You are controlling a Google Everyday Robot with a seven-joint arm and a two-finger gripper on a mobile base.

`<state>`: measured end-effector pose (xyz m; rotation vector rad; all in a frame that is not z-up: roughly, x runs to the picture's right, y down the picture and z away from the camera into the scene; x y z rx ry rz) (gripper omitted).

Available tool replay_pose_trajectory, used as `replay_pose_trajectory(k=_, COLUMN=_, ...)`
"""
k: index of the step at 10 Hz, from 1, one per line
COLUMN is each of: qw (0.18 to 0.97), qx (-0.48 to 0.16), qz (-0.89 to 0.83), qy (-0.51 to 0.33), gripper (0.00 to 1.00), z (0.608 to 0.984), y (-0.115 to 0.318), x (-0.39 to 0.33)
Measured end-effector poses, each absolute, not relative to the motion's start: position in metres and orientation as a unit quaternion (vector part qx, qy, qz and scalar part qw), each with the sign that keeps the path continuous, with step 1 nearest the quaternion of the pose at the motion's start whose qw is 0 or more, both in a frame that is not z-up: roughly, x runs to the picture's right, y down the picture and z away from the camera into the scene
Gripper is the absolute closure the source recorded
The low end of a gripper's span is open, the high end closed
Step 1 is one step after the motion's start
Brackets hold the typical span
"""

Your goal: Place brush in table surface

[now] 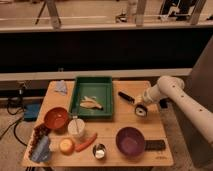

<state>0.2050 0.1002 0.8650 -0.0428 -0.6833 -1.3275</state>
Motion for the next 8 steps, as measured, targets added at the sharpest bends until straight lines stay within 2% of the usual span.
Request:
replay_pose_trajectory(k=3, qw=0.737, qx=0.001, qz=-0.605, qy=-0.302, gripper=0.27, z=0.869, y=0.109, x=0.198)
replay_pose_trajectory(k=4, qw=0.737, qx=0.006, qz=-0.606, qy=-0.3, gripper=0.22, z=0.87, y=0.111, x=0.196)
replay_pose_trajectory(k=8, qw=0.745, qx=0.029, qz=-0.598, qy=-0.293, gripper=0.2, z=0.864, y=0.104, x=0.189)
